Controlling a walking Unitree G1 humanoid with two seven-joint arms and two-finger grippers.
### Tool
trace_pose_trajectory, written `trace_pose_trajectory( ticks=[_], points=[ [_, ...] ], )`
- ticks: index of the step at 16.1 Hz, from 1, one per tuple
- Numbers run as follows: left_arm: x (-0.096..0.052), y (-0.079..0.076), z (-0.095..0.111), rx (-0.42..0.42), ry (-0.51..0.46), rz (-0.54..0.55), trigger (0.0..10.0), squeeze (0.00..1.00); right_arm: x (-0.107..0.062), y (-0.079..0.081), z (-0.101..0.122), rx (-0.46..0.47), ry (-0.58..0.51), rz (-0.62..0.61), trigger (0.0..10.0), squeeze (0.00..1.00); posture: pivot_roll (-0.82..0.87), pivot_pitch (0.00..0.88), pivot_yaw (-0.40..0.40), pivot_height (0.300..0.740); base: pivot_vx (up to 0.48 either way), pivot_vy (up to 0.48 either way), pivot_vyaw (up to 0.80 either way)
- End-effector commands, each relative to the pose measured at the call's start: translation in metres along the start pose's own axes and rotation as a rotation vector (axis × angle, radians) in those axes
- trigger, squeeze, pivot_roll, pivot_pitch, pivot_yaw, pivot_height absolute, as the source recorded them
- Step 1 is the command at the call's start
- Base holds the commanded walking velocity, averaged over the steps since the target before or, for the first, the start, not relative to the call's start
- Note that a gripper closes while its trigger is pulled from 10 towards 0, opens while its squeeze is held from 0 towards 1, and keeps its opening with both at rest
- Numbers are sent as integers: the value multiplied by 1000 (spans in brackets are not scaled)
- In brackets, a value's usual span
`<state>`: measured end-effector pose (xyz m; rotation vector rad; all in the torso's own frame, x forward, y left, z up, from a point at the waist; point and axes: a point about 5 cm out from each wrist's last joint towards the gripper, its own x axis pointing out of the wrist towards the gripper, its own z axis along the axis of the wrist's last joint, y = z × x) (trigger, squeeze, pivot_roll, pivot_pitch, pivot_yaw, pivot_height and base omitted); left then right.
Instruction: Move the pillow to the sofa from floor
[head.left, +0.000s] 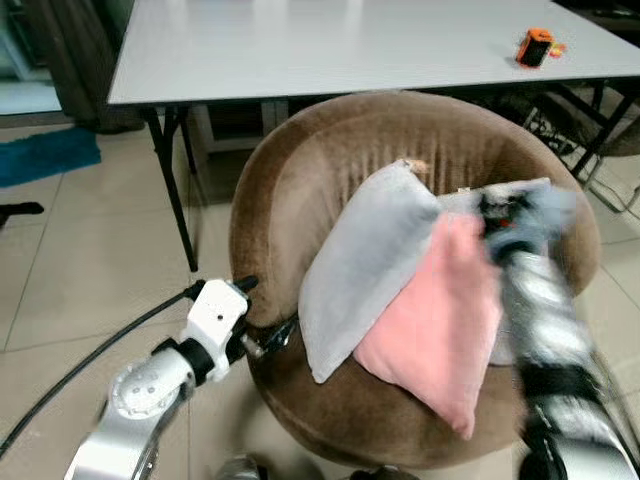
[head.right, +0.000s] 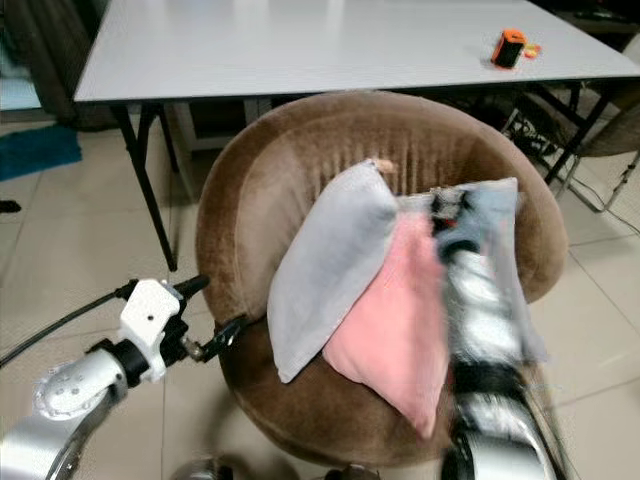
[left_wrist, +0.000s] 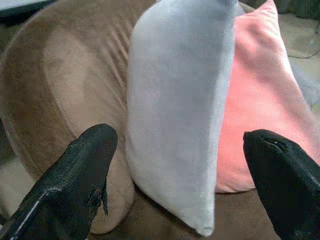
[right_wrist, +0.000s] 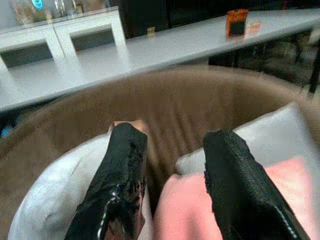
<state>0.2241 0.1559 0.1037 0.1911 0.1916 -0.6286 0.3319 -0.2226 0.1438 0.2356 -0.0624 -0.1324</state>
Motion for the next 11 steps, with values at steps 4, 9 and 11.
trace_pose_trajectory(
  ticks=[4,9,11],
  points=[
    [-1,14,15,-72,-169,326,10000,0,-61,26,-16,-20,64,131,10000,0,10,0,-18,740,0,0,0],
    [-3,13,10,6,-129,418,10000,0,-101,32,-45,-102,221,65,10000,0,5,0,-9,740,0,-281,0],
    [0,16,10,30,-122,439,10000,0,-99,26,-45,-139,206,58,10000,0,2,1,-7,740,0,-472,0]
  ],
)
